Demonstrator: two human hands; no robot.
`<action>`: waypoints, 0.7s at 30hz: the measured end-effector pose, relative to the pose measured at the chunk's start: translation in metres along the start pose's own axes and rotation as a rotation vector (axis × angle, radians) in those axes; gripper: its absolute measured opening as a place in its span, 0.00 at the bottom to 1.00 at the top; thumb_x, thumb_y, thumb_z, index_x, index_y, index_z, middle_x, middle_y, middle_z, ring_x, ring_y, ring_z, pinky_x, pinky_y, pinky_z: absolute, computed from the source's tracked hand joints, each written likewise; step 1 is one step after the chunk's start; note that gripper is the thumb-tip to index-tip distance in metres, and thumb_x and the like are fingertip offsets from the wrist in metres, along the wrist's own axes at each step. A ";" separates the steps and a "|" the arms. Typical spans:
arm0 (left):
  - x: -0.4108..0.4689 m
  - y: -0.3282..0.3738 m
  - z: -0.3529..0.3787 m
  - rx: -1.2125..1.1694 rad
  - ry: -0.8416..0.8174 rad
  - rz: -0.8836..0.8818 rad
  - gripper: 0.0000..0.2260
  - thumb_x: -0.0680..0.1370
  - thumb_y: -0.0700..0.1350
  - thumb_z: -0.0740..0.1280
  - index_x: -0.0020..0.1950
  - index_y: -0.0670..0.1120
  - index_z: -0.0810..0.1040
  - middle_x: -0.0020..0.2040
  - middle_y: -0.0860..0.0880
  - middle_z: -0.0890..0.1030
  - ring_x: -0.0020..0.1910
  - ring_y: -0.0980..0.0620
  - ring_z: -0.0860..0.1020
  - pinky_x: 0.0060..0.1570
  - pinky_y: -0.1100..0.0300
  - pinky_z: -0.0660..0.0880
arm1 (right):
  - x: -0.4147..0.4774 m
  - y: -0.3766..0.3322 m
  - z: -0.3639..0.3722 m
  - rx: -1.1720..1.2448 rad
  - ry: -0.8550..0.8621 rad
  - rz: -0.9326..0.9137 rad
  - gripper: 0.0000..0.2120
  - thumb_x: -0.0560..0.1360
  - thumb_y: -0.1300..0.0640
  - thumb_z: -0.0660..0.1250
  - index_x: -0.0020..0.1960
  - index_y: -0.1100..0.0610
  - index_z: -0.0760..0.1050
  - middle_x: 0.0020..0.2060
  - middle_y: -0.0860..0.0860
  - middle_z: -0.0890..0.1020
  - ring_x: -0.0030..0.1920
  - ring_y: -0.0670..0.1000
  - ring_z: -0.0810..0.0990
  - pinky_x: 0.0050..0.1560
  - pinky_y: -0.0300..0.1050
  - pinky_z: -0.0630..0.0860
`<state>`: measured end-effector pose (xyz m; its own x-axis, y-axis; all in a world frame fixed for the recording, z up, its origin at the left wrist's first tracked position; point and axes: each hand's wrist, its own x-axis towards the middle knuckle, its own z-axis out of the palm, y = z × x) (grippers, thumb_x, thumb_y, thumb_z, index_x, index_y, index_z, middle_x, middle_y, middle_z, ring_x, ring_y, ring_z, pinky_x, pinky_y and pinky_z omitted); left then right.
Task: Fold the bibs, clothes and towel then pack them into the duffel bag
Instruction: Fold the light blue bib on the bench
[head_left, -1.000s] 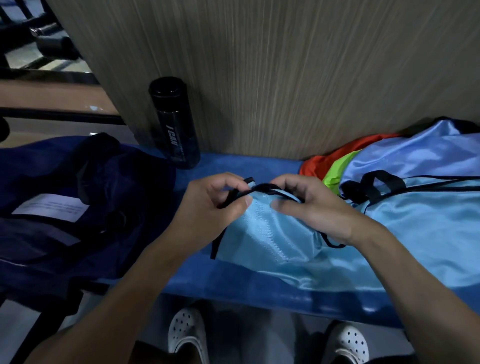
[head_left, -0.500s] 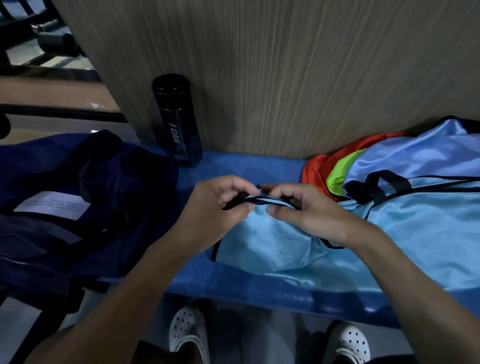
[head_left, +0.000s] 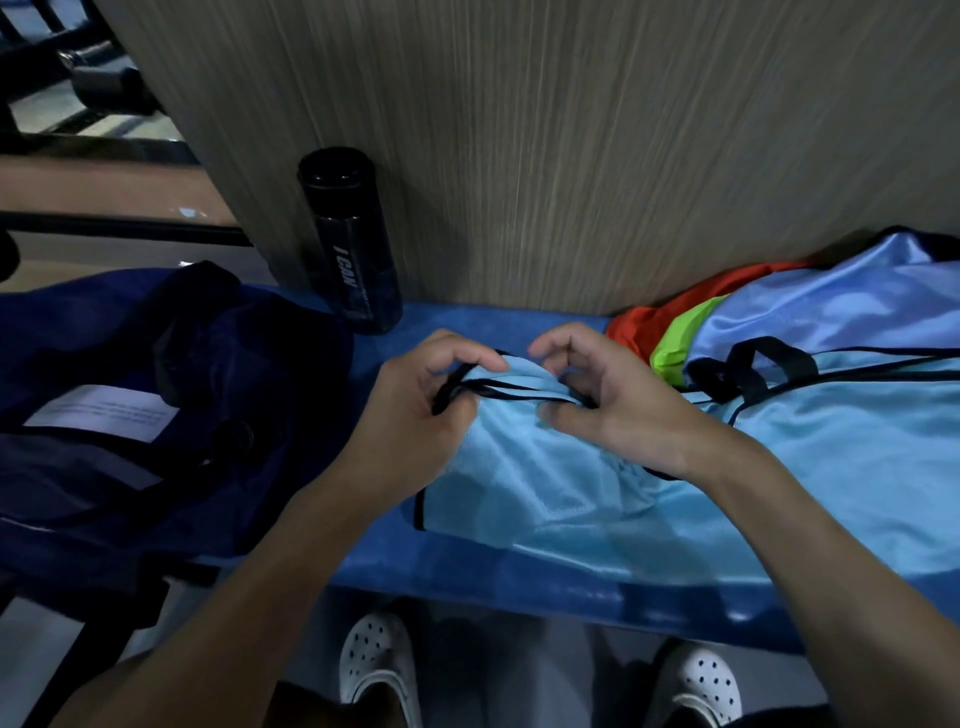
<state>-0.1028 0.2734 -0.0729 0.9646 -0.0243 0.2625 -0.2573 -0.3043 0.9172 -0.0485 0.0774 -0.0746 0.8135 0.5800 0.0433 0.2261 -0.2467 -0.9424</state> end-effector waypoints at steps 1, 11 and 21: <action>0.000 0.001 0.000 0.024 0.029 -0.008 0.21 0.71 0.22 0.60 0.47 0.45 0.81 0.40 0.50 0.77 0.27 0.63 0.72 0.31 0.75 0.64 | 0.000 0.000 -0.003 -0.063 -0.010 0.022 0.21 0.74 0.68 0.68 0.62 0.51 0.71 0.48 0.53 0.78 0.44 0.55 0.79 0.51 0.53 0.76; 0.013 -0.046 -0.016 0.322 0.101 -0.342 0.15 0.75 0.34 0.64 0.57 0.51 0.74 0.47 0.47 0.79 0.36 0.57 0.76 0.31 0.71 0.71 | 0.004 0.024 0.007 -0.541 0.085 0.010 0.06 0.77 0.59 0.67 0.53 0.53 0.80 0.43 0.48 0.84 0.45 0.48 0.81 0.49 0.44 0.76; 0.016 -0.064 -0.014 0.511 0.188 -0.312 0.13 0.77 0.36 0.65 0.61 0.45 0.76 0.55 0.47 0.79 0.53 0.48 0.78 0.53 0.56 0.74 | -0.017 0.027 -0.013 -0.817 -0.010 0.085 0.40 0.71 0.42 0.71 0.77 0.45 0.55 0.70 0.44 0.67 0.72 0.46 0.60 0.74 0.45 0.52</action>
<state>-0.0713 0.3057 -0.1234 0.9511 0.2934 0.0963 0.1401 -0.6878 0.7122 -0.0491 0.0510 -0.0968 0.8414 0.5398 -0.0239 0.4859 -0.7753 -0.4035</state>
